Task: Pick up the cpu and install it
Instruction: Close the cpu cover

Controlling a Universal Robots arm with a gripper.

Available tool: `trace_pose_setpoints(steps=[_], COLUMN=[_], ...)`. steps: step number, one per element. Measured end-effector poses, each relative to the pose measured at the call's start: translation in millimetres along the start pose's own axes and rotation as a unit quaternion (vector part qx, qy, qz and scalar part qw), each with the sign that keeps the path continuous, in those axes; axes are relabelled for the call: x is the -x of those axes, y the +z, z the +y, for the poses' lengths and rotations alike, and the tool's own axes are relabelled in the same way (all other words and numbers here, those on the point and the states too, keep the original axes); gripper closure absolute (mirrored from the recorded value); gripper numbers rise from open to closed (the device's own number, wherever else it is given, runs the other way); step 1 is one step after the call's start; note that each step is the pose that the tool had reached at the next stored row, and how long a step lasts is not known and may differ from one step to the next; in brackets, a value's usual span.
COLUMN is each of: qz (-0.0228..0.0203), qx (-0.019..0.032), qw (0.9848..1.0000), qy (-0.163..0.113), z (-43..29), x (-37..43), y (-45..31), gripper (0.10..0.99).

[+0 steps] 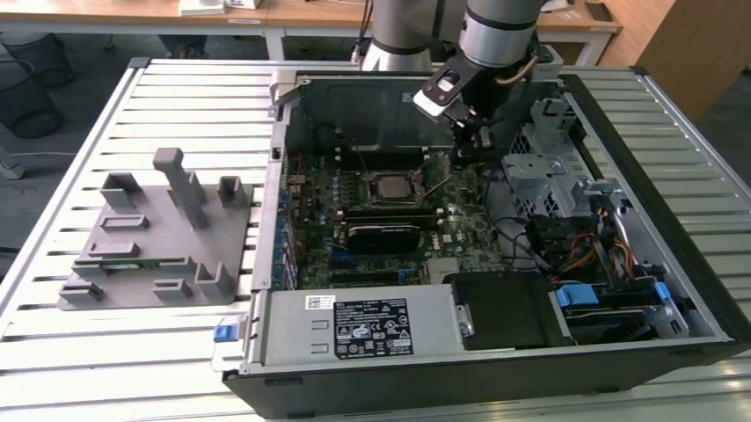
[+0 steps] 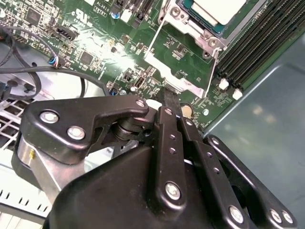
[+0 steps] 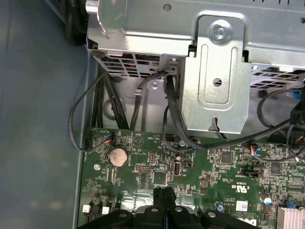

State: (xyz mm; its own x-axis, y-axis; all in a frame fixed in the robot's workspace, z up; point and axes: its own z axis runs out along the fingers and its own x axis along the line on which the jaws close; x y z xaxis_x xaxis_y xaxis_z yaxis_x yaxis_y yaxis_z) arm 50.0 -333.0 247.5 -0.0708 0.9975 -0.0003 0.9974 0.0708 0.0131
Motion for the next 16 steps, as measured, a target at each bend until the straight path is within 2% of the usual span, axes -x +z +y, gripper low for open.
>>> trace_pose_setpoints(steps=[5,16], qz=[0.0002,0.001], qx=[-0.0005,-0.0004], qw=[1.0,1.0], qy=[0.0,0.0], z=[-0.7,-11.0], x=[0.0,-0.8], y=[2.1,2.1], gripper=[0.98,0.98])
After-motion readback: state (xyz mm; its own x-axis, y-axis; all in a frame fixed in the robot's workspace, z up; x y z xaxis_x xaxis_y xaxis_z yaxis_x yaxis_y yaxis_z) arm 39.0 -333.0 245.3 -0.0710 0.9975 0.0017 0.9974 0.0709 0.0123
